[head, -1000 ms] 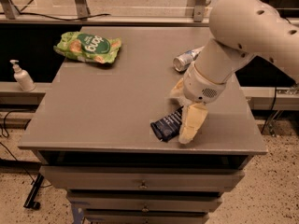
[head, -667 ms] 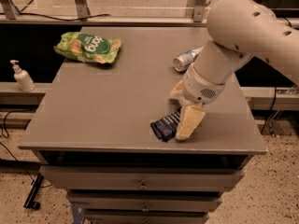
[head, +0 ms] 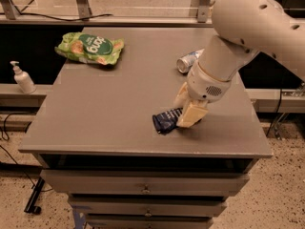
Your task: Move rxbar blueberry near green rice chip bag
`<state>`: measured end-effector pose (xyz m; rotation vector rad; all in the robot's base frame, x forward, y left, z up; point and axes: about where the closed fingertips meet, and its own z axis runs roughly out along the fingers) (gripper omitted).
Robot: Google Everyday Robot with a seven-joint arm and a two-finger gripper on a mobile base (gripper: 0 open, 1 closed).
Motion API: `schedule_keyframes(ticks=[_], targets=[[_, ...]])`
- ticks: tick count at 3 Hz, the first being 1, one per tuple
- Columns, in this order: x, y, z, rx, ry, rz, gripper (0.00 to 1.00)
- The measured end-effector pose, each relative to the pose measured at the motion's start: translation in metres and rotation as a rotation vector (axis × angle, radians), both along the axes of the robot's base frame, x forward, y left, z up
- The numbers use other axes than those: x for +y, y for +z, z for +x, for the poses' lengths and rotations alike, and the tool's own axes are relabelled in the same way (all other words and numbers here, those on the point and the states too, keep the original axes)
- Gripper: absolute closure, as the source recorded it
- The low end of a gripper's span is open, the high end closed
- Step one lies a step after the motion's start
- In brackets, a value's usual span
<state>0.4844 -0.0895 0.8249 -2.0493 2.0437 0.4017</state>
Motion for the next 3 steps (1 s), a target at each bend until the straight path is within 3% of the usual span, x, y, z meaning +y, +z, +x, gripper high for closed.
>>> schedule_keyframes(ticks=[1, 2, 3], targets=[[0.0, 0.0, 0.0, 0.0, 0.0, 0.0, 1.0], [-0.011, 0.033, -0.004, -0.012, -0.059, 0.021, 1.0], [-0.011, 0.033, -0.004, -0.012, -0.059, 0.021, 1.0]])
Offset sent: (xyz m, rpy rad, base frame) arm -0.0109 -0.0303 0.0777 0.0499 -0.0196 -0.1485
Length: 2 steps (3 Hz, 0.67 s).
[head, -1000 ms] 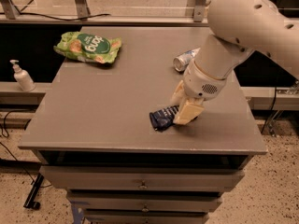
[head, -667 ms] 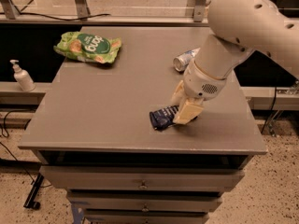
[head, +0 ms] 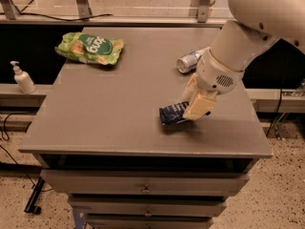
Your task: Move rxbar blueberry near green rice chip bag
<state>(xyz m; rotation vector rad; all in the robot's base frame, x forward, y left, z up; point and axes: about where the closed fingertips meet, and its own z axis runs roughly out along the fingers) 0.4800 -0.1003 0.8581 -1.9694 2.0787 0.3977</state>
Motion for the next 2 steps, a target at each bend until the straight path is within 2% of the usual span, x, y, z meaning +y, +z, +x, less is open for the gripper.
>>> schedule_keyframes(ticks=[1, 2], targets=[[0.004, 0.002, 0.003, -0.01, 0.002, 0.023, 1.0], [0.042, 0.027, 0.026, -0.067, 0.044, 0.093, 1.0]])
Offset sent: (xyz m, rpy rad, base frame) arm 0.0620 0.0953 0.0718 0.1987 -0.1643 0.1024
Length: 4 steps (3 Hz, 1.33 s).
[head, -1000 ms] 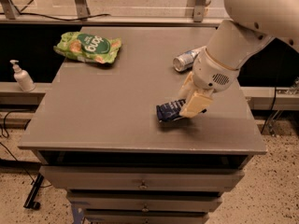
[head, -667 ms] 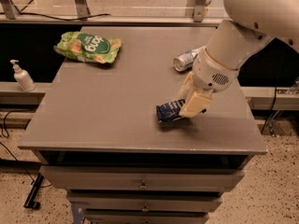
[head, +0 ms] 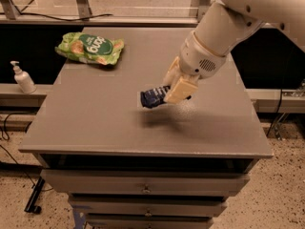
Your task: Move rxbar blueberry near green rice chip bag
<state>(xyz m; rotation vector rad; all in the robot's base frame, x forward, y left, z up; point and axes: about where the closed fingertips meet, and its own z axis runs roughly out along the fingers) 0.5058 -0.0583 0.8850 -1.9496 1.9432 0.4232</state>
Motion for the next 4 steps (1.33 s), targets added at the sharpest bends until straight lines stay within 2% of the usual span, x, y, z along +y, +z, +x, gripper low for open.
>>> schedule_keyframes(ticks=[1, 2, 3, 4], targets=[[0.05, 0.028, 0.034, -0.08, 0.042, 0.057, 1.0], [0.091, 0.036, 0.072, -0.157, 0.065, 0.059, 1.0], [0.116, 0.03, 0.118, -0.231, 0.087, 0.021, 1.0], [0.131, 0.018, 0.157, -0.263, 0.111, -0.018, 1.0]])
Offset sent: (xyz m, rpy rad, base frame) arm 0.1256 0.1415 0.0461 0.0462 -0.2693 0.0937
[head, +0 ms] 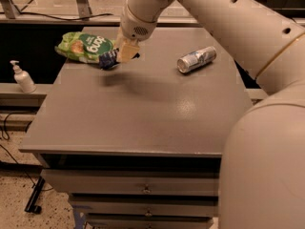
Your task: Move rxbar blueberry near green rice chip bag
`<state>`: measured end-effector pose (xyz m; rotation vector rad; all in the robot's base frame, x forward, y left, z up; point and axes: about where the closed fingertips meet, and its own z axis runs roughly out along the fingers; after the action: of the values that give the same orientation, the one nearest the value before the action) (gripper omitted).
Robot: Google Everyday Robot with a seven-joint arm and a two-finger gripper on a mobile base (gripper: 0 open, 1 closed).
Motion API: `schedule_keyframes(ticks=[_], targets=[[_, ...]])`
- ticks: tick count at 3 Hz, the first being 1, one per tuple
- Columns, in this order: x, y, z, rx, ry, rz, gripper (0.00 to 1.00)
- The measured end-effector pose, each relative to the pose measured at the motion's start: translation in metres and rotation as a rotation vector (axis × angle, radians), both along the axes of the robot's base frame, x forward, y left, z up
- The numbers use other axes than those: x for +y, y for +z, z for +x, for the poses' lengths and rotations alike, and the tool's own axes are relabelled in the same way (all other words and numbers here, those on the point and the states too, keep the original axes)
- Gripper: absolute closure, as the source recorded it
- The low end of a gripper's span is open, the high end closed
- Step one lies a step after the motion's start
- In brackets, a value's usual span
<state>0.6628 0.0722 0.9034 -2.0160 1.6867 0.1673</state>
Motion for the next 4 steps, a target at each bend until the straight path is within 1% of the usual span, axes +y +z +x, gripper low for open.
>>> schedule_keyframes(ticks=[1, 2, 3, 4], targets=[[0.009, -0.015, 0.032, -0.007, 0.022, -0.029, 1.0], [0.018, -0.028, 0.048, 0.004, 0.054, -0.052, 0.83], [0.014, -0.04, 0.054, 0.021, 0.065, -0.067, 0.59], [0.012, -0.047, 0.054, 0.034, 0.075, -0.073, 0.36]])
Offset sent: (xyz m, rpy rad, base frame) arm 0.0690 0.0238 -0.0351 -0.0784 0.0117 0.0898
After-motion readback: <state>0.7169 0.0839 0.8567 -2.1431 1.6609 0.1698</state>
